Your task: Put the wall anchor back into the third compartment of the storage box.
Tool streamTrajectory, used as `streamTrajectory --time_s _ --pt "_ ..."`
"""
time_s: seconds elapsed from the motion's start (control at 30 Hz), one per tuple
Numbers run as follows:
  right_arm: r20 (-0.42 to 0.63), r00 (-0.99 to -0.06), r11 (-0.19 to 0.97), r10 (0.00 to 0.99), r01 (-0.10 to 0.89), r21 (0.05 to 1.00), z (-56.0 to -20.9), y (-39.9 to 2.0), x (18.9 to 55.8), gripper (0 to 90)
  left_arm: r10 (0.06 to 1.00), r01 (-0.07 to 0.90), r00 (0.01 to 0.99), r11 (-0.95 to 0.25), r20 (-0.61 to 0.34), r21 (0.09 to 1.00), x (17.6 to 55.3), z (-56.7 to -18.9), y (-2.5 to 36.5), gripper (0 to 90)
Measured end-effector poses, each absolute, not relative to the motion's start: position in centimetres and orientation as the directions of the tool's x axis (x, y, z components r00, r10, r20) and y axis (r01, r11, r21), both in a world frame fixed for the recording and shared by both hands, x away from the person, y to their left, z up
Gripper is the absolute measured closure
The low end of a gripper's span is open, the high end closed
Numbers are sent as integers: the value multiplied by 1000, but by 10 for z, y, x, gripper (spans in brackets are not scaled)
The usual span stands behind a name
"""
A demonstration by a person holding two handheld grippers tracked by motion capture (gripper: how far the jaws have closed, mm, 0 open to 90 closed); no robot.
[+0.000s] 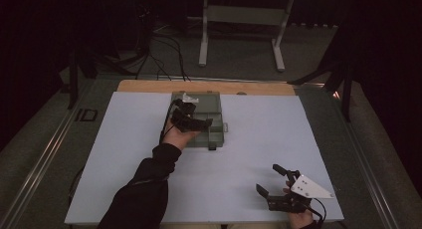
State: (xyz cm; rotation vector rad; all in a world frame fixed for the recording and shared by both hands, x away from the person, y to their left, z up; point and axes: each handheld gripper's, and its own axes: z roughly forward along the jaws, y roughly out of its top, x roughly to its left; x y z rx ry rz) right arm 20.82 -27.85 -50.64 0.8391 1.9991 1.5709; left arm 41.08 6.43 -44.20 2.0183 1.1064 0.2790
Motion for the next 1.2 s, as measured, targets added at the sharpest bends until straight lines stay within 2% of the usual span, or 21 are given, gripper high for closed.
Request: streamTrajectory --time_s 0.27,0.33,0.6,1.2 --pt "17 -706 155 708 179 971 -506 -280 209 112 747 599 636 -319 -194 734 394 -435 72 27" --pt "16 -707 154 707 176 972 -506 -280 209 112 738 574 655 -345 -163 743 385 -433 73 1" --pt "21 -708 149 705 177 973 -505 -280 209 112 685 545 699 -323 -206 774 360 -433 86 0" --pt "0 -719 175 695 169 970 -504 -272 210 113 587 413 794 -327 -159 850 304 -425 128 0"
